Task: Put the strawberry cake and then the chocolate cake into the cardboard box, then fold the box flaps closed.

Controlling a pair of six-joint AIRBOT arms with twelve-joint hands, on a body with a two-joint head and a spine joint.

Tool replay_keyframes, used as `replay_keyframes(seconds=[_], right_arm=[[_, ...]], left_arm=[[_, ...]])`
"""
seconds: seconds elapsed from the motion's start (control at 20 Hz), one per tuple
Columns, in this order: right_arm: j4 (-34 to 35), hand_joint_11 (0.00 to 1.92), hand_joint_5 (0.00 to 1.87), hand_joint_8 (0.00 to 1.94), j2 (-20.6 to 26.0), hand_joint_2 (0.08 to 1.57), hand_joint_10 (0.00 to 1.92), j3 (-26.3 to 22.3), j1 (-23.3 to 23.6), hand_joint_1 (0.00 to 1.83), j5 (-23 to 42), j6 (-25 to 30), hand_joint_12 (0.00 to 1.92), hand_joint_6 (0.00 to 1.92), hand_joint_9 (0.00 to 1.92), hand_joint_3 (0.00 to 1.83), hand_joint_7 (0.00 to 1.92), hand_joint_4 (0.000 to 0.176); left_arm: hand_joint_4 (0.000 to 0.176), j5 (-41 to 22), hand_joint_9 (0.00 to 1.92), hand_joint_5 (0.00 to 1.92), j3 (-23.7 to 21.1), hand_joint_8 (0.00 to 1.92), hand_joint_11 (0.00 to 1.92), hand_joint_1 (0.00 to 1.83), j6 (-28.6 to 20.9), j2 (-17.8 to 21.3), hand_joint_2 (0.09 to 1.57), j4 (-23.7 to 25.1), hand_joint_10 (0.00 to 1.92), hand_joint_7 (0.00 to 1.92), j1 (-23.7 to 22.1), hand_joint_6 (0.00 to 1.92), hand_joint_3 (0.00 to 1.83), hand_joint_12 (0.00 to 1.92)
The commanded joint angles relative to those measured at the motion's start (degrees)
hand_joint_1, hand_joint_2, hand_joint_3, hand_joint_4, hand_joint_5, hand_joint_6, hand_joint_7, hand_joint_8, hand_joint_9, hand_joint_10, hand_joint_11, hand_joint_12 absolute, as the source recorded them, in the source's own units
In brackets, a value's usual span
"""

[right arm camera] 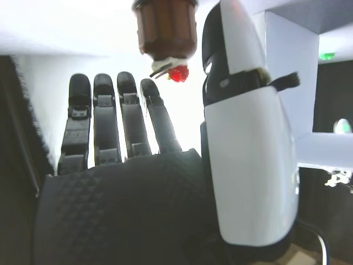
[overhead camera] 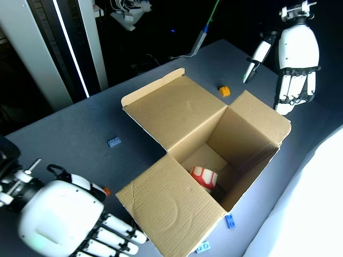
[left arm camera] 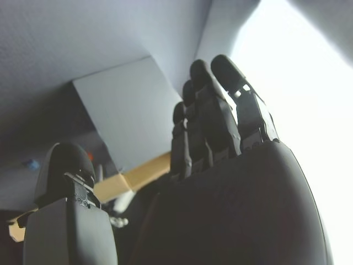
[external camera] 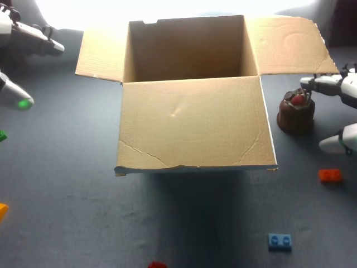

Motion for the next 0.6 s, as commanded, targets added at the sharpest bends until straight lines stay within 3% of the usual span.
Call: replay_keyframes(seconds=[0.0, 0.3, 0.55], right_arm=[[-0.2, 0.0, 0.1, 0.0, 0.28, 1.01, 0.0, 0.84, 0.64, 0.93, 5.69, 0.19, 0.52, 0.0, 0.19, 0.0, 0.16, 0.0], [-0.1, 0.0, 0.09, 0.0, -3.27, 1.02, 0.0, 3.71, 1.73, 0.95, 6.18, 0.91, 0.52, 0.01, 0.2, 0.0, 0.17, 0.004], [-0.08, 0.0, 0.12, 0.0, -6.4, 1.03, 0.0, 6.85, 1.9, 0.96, 6.14, 1.64, 0.49, 0.0, 0.2, 0.0, 0.18, 0.0]], left_arm=[[0.03, 4.99, 0.44, 0.21, -0.28, 0.0, 0.0, 0.51, -0.19, 0.58, 1.07, -2.65, 0.0, 0.34, 0.01, 0.0, 0.0, 1.23], [0.035, 15.2, 0.44, 0.22, -5.05, 0.01, 0.0, 0.52, -0.19, 3.17, 1.06, -14.53, 0.0, 0.35, 6.35, 0.01, 0.0, 1.23], [0.032, 15.08, 0.44, 0.22, -8.29, 0.01, 0.01, 0.51, -0.19, 4.7, 1.07, -17.6, 0.0, 0.36, 10.09, 0.01, 0.0, 1.22]])
